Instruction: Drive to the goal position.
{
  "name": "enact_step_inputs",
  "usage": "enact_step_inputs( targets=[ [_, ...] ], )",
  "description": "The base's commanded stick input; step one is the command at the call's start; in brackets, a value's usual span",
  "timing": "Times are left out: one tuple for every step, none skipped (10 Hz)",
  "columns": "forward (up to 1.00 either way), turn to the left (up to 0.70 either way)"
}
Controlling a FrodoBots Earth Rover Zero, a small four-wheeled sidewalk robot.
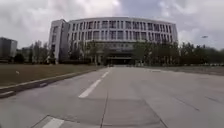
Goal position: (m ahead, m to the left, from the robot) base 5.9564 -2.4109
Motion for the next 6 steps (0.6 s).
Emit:
enact_step_inputs(
  targets=[
    [0.50, -0.02],
    [0.50, -0.02],
    [0.50, -0.02],
    [0.50, -0.02],
    [0.50, -0.02],
    [0.50, -0.02]
  ],
)
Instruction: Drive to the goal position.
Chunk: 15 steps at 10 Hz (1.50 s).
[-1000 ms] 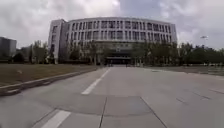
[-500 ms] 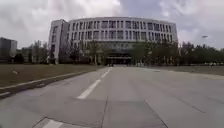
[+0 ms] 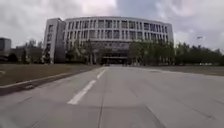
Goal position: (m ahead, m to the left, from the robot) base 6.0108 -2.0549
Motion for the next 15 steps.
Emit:
enact_step_inputs(
  targets=[
    [0.50, -0.02],
    [0.50, -0.02],
    [0.50, -0.02],
    [0.50, -0.02],
    [0.50, -0.02],
    [0.50, -0.02],
    [0.50, -0.02],
    [0.50, -0.02],
    [0.50, -0.02],
    [0.50, -0.02],
    [0.50, -0.02],
    [0.50, -0.02],
    [0.50, -0.02],
    [0.50, -0.02],
    [0.50, -0.02]
  ],
)
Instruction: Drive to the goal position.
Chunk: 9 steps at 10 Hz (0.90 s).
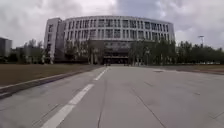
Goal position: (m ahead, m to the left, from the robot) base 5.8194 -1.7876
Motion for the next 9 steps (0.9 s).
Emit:
enact_step_inputs(
  targets=[
    [0.50, -0.02],
    [0.50, -0.02],
    [0.50, -0.02],
    [0.50, -0.06],
    [0.50, -0.52],
    [0.50, -0.52],
    [0.50, -0.52],
    [0.50, -0.47],
    [0.50, -0.32]
  ],
)
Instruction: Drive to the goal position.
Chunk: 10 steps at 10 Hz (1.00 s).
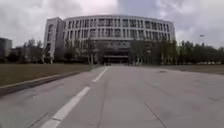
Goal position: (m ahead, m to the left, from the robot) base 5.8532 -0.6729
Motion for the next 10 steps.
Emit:
enact_step_inputs(
  targets=[
    [0.50, -0.02],
    [0.50, -0.02],
    [0.50, -0.02],
    [0.50, -0.02],
    [0.50, -0.02],
    [0.50, -0.02],
    [0.50, -0.02],
    [0.50, -0.02],
    [0.50, -0.02],
    [0.50, -0.02]
  ],
)
